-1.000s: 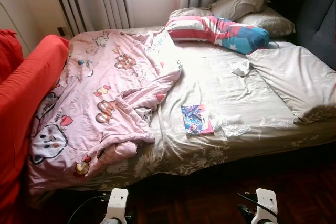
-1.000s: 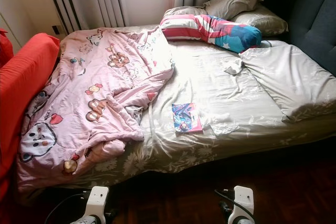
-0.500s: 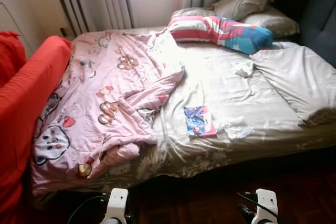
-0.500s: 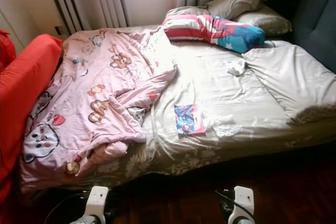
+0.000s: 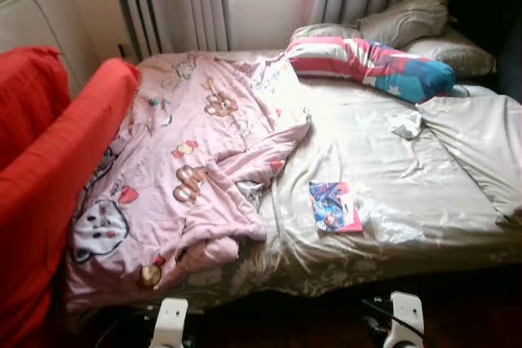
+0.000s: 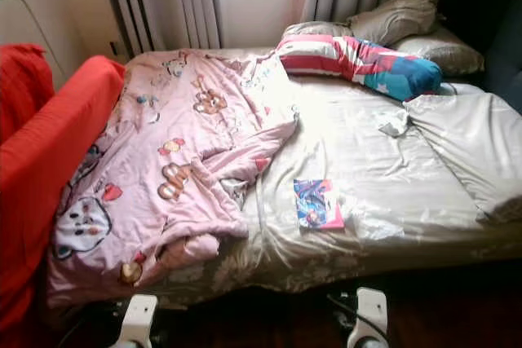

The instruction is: Clean up the room

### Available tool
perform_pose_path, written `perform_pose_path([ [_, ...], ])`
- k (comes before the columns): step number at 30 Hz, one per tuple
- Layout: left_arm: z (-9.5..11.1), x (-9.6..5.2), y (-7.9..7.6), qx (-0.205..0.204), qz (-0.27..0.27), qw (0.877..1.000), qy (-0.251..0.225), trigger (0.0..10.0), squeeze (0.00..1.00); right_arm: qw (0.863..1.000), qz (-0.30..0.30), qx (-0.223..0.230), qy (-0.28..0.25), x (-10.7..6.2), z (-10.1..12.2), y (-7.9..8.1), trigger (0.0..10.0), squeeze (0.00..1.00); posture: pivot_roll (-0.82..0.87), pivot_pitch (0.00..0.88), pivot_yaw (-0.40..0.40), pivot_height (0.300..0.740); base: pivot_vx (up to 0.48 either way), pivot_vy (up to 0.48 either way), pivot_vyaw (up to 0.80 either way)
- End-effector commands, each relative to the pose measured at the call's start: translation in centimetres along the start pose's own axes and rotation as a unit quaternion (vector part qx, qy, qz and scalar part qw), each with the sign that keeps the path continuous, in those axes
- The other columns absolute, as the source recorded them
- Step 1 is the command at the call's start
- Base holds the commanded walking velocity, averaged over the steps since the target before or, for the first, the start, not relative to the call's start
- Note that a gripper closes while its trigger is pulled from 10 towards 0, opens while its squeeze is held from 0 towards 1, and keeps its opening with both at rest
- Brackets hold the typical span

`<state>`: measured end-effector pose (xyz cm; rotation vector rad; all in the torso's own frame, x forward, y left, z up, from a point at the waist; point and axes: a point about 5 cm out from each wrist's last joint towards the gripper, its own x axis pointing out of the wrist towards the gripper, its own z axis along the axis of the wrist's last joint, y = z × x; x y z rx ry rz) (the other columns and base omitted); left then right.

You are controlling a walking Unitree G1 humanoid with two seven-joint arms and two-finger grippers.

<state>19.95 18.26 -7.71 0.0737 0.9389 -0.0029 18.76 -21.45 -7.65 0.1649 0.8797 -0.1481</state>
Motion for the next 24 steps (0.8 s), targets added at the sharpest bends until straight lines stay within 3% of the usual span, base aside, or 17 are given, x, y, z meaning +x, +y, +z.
perform_pose_path([
  [1,0.43,0.11,-0.89,0.001,-0.011,1.000,-0.006,10.0,0.00,1.000,-0.013,0.003,0.002,-0.14,-0.03,-0.87,10.0,0.00,-0.11,0.000,0.022,0.740,0.281,0.000,0.00],
  [14,0.44,0.11,-0.88,0.000,-0.010,1.000,-0.005,10.0,0.00,1.000,-0.013,0.002,0.002,-0.14,-0.01,-0.89,10.0,0.00,-0.10,0.006,0.021,0.740,0.275,0.000,0.00],
  [24,0.48,0.11,-0.84,-0.004,-0.006,1.000,-0.007,10.0,0.00,1.000,-0.014,0.003,0.001,-0.13,0.04,-0.89,10.0,0.00,-0.10,0.009,0.019,0.740,0.000,0.000,0.00],
])
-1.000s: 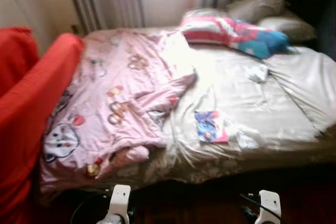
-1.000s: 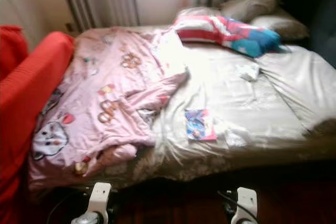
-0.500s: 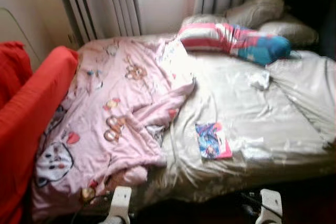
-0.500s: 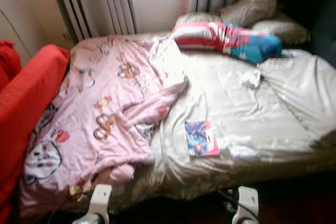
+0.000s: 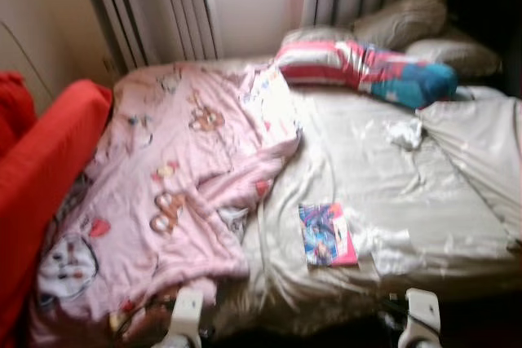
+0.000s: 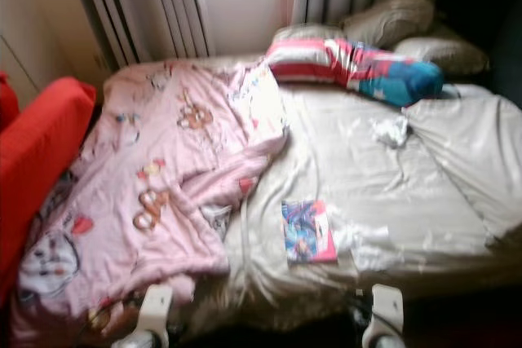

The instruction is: Clean up the room

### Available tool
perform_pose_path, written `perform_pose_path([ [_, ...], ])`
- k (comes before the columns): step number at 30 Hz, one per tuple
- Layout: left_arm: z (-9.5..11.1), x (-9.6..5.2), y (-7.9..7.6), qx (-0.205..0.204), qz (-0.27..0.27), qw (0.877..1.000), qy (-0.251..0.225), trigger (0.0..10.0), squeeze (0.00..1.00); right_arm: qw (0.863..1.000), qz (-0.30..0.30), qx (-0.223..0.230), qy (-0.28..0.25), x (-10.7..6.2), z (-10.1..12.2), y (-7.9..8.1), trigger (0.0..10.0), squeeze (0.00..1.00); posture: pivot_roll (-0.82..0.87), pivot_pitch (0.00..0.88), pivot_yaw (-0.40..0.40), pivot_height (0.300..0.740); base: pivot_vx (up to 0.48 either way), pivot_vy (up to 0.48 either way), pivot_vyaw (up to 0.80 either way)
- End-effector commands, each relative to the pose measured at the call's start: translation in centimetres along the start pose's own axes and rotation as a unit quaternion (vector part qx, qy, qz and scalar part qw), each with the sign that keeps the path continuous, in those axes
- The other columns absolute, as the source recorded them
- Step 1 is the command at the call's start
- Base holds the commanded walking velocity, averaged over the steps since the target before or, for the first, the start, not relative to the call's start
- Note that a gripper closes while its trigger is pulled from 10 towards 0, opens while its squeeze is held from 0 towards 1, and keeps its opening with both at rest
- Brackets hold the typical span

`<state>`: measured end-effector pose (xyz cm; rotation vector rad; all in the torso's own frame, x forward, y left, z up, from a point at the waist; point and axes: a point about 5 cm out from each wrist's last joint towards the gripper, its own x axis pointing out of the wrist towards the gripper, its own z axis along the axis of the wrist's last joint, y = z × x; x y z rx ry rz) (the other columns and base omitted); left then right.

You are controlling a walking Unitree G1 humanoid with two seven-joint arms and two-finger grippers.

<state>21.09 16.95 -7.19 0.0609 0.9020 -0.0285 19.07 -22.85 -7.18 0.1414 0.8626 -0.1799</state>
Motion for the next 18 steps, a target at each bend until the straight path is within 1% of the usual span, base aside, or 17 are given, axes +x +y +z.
perform_pose_path([
  [1,-0.82,-0.15,0.39,-0.005,0.008,1.000,0.011,10.0,0.00,1.000,0.005,0.006,0.012,-0.08,-0.76,0.39,10.0,0.00,-0.10,0.010,0.019,0.740,0.000,0.000,0.00],
  [5,-0.77,-0.15,0.38,-0.004,0.008,1.000,0.009,10.0,0.00,1.000,0.005,0.006,0.011,-0.08,-0.76,0.40,10.0,0.00,-0.10,0.009,0.019,0.740,0.000,0.000,0.00],
  [18,-0.68,-0.15,0.39,-0.002,0.007,1.000,0.005,10.0,0.00,1.000,0.006,0.007,0.009,-0.07,-0.71,0.43,10.0,0.00,-0.10,0.009,0.020,0.740,0.000,-0.308,0.00],
])
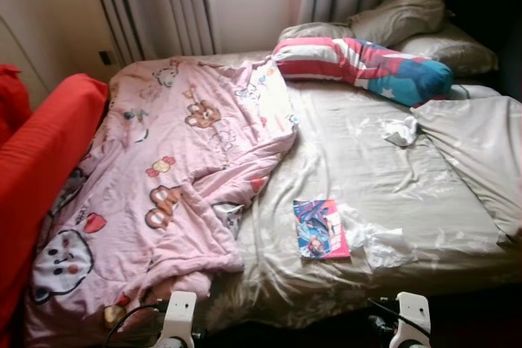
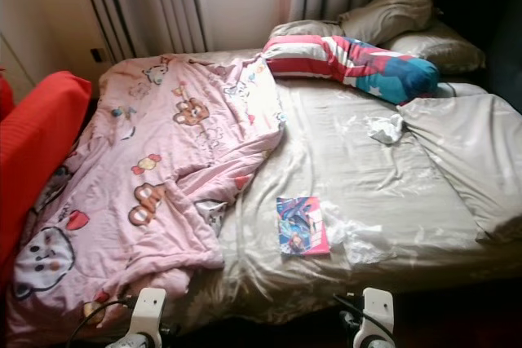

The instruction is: Clean up the room

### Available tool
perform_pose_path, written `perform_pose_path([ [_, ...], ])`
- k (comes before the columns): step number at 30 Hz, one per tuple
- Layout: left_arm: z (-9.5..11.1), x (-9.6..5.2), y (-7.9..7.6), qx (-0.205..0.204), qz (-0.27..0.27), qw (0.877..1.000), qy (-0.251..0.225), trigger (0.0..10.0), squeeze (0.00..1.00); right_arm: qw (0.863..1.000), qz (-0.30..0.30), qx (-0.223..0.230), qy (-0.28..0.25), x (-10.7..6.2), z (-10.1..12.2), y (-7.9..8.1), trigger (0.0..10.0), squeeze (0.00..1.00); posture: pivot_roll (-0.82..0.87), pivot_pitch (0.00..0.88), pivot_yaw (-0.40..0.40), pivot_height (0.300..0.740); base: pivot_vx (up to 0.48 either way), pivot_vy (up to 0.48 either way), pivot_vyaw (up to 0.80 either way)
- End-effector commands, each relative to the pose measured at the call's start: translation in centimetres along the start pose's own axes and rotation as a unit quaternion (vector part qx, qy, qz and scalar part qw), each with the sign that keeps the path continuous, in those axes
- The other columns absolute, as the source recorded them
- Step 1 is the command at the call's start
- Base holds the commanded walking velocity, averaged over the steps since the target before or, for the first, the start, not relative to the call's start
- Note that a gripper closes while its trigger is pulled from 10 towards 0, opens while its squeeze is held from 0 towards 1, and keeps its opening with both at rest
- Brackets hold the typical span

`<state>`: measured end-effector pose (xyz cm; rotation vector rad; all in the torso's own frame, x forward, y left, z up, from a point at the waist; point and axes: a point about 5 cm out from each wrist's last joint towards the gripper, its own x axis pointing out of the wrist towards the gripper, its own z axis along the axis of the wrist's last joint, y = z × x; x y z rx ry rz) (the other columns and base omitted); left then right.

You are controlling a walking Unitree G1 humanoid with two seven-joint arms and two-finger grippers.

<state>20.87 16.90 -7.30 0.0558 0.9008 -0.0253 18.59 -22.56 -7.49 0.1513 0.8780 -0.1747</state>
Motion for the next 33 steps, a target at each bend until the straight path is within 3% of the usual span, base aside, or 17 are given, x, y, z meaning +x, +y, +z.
perform_pose_path([
  [1,-0.42,-0.10,0.45,0.001,0.007,1.000,0.005,10.0,0.00,1.000,0.002,0.005,0.000,0.03,-0.09,0.26,10.0,0.00,-0.10,0.009,0.020,0.740,0.000,-0.315,0.00],
  [5,-0.39,-0.10,0.46,0.001,0.007,1.000,0.003,10.0,0.00,1.000,0.004,0.005,-0.002,0.03,-0.05,0.27,10.0,0.00,-0.10,0.008,0.019,0.740,0.000,-0.308,0.00],
  [33,0.21,-0.15,0.33,-0.027,-0.001,0.999,-0.037,10.0,0.00,1.000,0.005,0.019,-0.021,0.01,0.24,0.29,10.0,0.00,-0.10,0.021,0.018,0.740,0.009,0.000,0.00],
])
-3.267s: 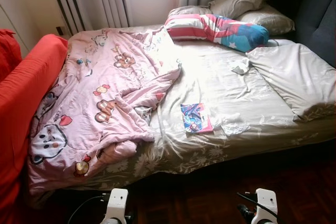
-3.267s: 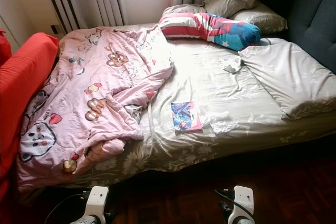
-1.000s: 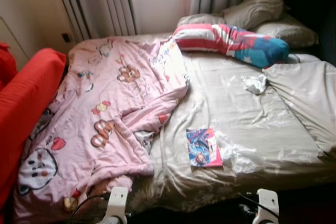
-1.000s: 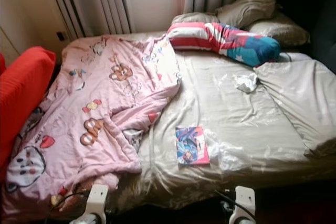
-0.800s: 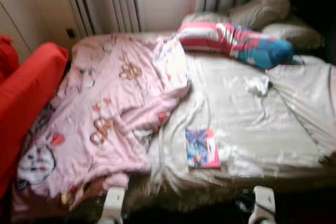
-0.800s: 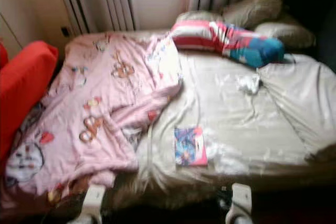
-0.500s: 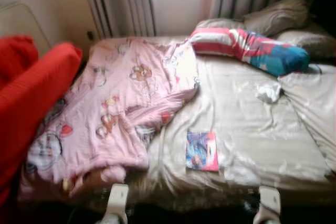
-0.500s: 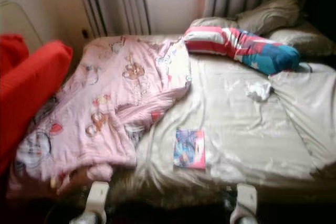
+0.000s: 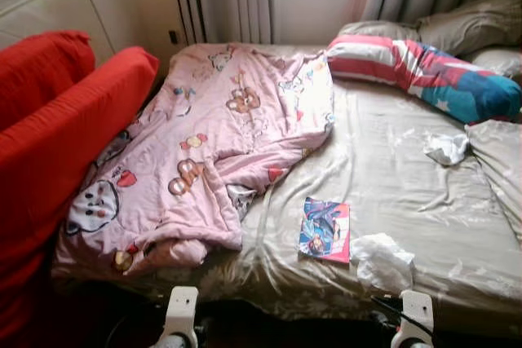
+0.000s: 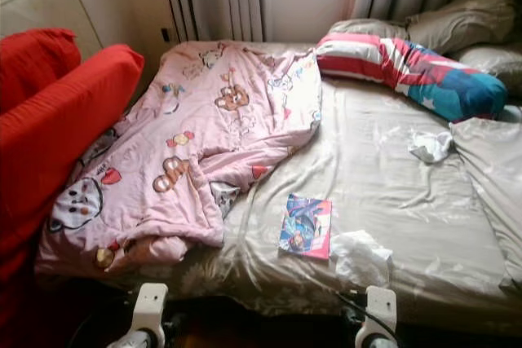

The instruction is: Clean up the room

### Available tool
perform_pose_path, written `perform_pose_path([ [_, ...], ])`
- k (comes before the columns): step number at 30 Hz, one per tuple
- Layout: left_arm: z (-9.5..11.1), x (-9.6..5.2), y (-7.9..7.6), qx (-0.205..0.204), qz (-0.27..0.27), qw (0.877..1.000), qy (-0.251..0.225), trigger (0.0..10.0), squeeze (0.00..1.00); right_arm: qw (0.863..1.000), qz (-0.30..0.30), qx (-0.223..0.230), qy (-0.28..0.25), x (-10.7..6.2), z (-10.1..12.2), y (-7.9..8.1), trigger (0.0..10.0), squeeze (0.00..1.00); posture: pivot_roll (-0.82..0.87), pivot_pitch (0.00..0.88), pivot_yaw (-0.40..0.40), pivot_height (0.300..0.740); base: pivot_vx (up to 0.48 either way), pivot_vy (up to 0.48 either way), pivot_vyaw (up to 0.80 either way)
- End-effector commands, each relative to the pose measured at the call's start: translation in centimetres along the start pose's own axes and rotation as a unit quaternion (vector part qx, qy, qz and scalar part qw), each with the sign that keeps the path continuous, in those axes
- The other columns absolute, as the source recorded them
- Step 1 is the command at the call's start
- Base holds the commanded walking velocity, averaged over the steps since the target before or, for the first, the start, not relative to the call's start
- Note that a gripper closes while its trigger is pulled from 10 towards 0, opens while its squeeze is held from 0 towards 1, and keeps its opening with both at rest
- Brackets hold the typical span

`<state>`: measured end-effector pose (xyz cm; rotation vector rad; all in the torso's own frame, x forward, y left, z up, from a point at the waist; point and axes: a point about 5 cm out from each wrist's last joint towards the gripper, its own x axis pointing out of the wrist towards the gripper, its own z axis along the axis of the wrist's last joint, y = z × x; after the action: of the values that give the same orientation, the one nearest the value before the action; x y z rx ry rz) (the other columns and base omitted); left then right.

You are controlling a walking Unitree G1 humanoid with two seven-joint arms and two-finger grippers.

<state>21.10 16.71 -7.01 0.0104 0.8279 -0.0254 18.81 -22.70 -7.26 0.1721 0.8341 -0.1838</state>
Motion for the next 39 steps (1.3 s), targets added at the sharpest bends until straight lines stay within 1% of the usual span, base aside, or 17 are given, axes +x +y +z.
perform_pose_path([
  [1,-0.1,-0.1,0.5,-0.006,0.008,1.000,0.000,10.0,0.00,1.000,0.002,0.007,0.000,0.0,-0.1,0.4,10.0,0.00,-0.10,0.021,0.018,0.740,0.292,0.000,0.00],
  [8,-0.1,-0.1,0.5,-0.007,0.007,1.000,0.000,10.0,0.00,1.000,-0.001,0.009,0.000,0.0,-0.1,0.3,10.0,0.00,-0.10,0.024,0.018,0.740,0.328,0.000,0.00],
  [17,-0.1,-0.1,0.5,-0.006,0.007,1.000,0.001,10.0,0.00,1.000,-0.005,0.011,0.003,0.0,-0.2,0.3,10.0,0.00,-0.10,0.026,0.018,0.740,0.343,0.000,-0.59],
  [23,-0.1,-0.1,0.5,-0.005,0.008,1.000,0.002,10.0,0.00,1.000,-0.007,0.012,-0.002,0.0,-0.1,0.3,10.0,0.00,-0.10,0.028,0.018,0.740,0.332,0.000,0.00],
  [28,0.1,-0.1,0.5,-0.008,0.009,1.000,-0.012,10.0,0.00,1.000,-0.002,0.011,-0.012,0.0,0.1,0.3,10.0,0.00,-0.10,0.031,0.018,0.740,0.000,0.000,0.00],
  [31,0.3,-0.1,0.5,-0.013,0.009,1.000,-0.023,10.0,0.00,1.000,0.003,-0.002,-0.024,0.0,0.4,0.4,10.0,0.00,-0.10,0.032,0.019,0.740,0.000,0.000,0.00],
  [35,0.5,-0.1,0.5,-0.024,0.008,0.999,-0.041,10.0,0.00,0.999,0.005,-0.005,-0.049,0.0,0.8,0.4,10.0,0.00,-0.10,0.030,0.022,0.740,0.000,0.000,0.00],
  [39,0.6,-0.2,0.5,-0.036,0.007,0.998,-0.051,10.0,0.00,0.998,0.007,-0.014,-0.061,0.0,1.0,0.5,10.0,0.00,-0.11,0.029,0.023,0.740,0.000,0.000,0.00],
])
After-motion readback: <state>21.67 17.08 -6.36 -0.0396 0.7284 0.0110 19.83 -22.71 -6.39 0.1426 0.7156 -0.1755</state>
